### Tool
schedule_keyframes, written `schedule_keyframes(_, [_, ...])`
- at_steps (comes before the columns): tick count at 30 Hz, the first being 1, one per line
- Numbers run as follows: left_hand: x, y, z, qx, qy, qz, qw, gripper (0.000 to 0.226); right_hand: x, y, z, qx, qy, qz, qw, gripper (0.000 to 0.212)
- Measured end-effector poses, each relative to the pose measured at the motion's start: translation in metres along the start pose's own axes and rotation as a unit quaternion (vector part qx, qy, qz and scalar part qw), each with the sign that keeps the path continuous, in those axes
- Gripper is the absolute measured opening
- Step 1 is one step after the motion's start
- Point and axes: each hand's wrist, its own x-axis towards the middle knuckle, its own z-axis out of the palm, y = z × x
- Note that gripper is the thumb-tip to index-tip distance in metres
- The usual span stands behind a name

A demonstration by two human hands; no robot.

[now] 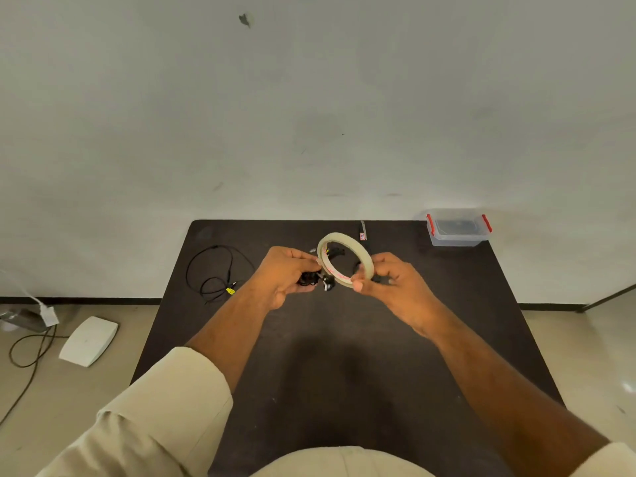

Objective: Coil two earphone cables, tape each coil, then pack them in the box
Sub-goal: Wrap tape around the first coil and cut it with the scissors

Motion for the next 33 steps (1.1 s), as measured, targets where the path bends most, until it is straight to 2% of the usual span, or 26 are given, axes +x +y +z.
schedule_keyframes(5, [-0.004,0.002,-0.005,-0.029,-0.142,-0.022,0.989,0.022,-0.006,0.020,-0.002,0.123,0.066,0.050,0.989,0.020])
schedule_keyframes(10, [-0.008,0.005,-0.007,-0.008,-0.245,0.002,0.970,0.029,-0.003,0.032,-0.004,0.150,0.097,0.036,0.983,0.025])
schedule_keyframes(14, [-0.009,0.002,-0.005,-0.067,-0.293,-0.003,0.954,0.044,0.000,0.044,0.002,0.166,0.117,0.043,0.978,0.029])
schedule_keyframes(16, [-0.009,-0.001,-0.001,-0.082,-0.298,-0.010,0.951,0.039,0.001,0.047,0.007,0.161,0.119,0.040,0.979,0.030])
schedule_keyframes(19, [-0.009,-0.006,0.006,-0.107,-0.259,-0.009,0.960,0.018,0.002,0.048,0.005,0.121,0.092,0.048,0.987,0.042])
schedule_keyframes(21, [-0.007,-0.008,0.010,-0.085,-0.194,0.015,0.977,0.010,-0.002,0.047,-0.003,0.105,0.008,0.056,0.993,0.048])
schedule_keyframes(23, [-0.005,-0.011,0.013,-0.035,-0.133,0.044,0.990,0.008,-0.004,0.042,-0.013,0.123,-0.071,0.059,0.988,0.039])
schedule_keyframes(24, [-0.004,-0.012,0.014,-0.009,-0.110,0.058,0.992,0.007,-0.005,0.039,-0.017,0.118,-0.081,0.062,0.988,0.034])
schedule_keyframes(27, [-0.003,-0.016,0.020,0.059,-0.072,0.098,0.991,0.005,0.003,0.026,-0.015,0.022,-0.068,0.068,0.995,0.019])
schedule_keyframes(30, [-0.003,-0.020,0.030,0.128,-0.069,0.157,0.977,0.006,0.015,0.016,0.002,-0.047,-0.078,0.052,0.994,0.030])
schedule_keyframes(33, [0.000,-0.026,0.035,0.186,-0.027,0.193,0.963,0.005,0.021,0.010,0.013,-0.056,-0.042,0.050,0.996,0.032])
